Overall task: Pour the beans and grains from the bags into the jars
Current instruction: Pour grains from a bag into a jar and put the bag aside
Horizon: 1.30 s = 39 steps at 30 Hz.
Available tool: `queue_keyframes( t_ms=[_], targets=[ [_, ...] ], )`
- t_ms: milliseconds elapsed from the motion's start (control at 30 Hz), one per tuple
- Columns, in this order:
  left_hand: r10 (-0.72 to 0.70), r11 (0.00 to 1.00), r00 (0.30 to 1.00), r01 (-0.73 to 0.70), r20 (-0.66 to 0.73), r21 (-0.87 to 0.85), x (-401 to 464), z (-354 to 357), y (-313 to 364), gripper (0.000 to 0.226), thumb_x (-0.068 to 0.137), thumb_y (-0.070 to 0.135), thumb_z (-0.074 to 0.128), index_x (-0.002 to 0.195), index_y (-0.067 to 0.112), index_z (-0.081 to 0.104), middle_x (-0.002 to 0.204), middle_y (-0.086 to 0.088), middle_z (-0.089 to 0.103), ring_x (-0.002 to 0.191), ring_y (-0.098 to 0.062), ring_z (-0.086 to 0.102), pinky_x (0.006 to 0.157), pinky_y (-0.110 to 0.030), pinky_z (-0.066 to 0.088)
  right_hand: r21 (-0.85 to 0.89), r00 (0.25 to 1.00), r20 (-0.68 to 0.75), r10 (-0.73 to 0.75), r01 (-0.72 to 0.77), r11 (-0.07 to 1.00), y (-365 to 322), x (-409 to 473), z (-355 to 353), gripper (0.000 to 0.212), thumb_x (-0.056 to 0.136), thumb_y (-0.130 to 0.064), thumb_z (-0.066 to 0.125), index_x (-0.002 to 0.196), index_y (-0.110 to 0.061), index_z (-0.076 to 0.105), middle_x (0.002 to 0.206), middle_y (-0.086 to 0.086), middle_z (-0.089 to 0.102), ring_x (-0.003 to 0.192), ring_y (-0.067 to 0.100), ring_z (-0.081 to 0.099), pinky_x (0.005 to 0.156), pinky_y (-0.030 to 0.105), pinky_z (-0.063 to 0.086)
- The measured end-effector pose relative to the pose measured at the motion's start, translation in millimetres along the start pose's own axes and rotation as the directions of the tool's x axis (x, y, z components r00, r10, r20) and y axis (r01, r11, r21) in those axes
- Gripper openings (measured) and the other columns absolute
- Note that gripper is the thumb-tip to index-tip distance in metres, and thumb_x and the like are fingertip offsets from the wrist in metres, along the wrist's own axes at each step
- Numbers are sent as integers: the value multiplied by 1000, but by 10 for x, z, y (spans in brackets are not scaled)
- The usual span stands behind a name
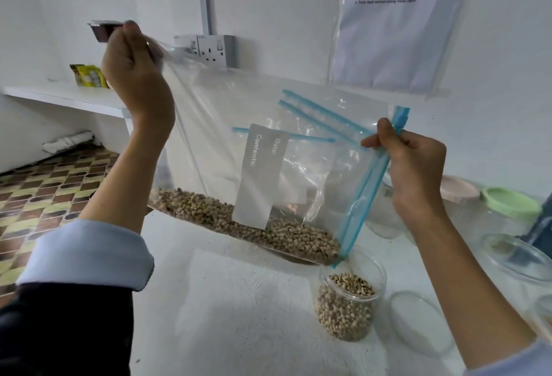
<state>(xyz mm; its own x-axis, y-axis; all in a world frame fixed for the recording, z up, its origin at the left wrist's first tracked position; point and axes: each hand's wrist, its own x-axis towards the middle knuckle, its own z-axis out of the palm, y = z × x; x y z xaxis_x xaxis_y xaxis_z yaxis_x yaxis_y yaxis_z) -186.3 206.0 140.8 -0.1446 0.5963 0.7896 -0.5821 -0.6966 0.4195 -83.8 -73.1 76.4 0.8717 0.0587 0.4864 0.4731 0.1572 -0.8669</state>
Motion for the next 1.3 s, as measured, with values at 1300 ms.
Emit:
queue_keyframes(
  t_ms=[1300],
  targets=[
    [-17,1000,1000,17,15,-9,3,106,-141,32,87,37,43,60,21,39,53,2,35,52,-12,28,50,-27,22,42,999,-10,-32,32,999,64,98,-127,28,89,-27,65,62,-20,69,54,-16,64,62,-4,54,64,2,37]
  ],
)
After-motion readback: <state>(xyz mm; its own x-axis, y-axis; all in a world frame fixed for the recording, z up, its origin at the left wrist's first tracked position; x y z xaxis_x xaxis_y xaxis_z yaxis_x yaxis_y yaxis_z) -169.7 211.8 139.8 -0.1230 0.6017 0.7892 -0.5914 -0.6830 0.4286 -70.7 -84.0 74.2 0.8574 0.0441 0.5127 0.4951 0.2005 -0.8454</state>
